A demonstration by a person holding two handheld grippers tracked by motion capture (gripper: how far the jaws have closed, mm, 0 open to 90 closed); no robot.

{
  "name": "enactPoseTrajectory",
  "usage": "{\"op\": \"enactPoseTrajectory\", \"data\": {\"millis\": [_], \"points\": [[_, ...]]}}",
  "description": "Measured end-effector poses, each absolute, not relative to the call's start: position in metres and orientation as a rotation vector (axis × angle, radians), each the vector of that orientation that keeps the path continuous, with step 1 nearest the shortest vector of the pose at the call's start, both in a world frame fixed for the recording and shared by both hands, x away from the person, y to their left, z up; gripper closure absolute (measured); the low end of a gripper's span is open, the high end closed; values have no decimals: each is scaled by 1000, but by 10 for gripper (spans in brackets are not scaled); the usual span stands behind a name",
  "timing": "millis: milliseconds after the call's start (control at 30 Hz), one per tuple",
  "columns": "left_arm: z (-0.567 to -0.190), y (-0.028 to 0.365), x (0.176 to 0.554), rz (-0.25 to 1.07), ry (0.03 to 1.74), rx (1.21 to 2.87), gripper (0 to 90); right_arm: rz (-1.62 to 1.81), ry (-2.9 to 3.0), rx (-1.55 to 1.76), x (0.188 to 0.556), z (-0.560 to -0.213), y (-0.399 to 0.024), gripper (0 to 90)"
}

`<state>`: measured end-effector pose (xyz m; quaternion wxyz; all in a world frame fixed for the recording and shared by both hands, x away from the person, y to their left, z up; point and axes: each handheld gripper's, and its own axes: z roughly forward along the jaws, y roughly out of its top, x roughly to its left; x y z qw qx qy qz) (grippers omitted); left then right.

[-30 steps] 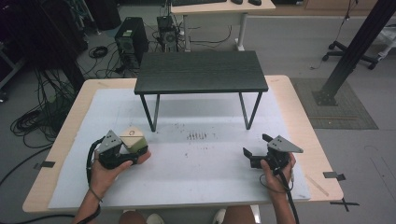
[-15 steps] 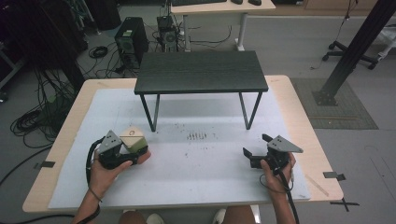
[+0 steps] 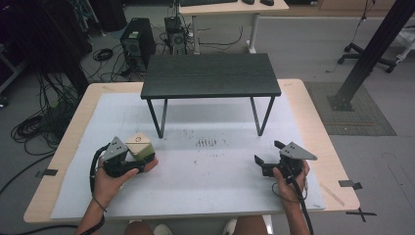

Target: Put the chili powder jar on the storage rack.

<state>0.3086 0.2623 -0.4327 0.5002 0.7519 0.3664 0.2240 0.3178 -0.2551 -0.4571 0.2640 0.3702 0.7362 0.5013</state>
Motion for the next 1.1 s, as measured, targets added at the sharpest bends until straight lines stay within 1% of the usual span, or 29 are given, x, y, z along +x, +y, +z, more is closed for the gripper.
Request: {"op": "enactPoseTrajectory", "data": {"millis": [1100], "points": [[-434,262,309,545,883,1811,284,1354,1984,1004,318,-457,-256,51]]}}
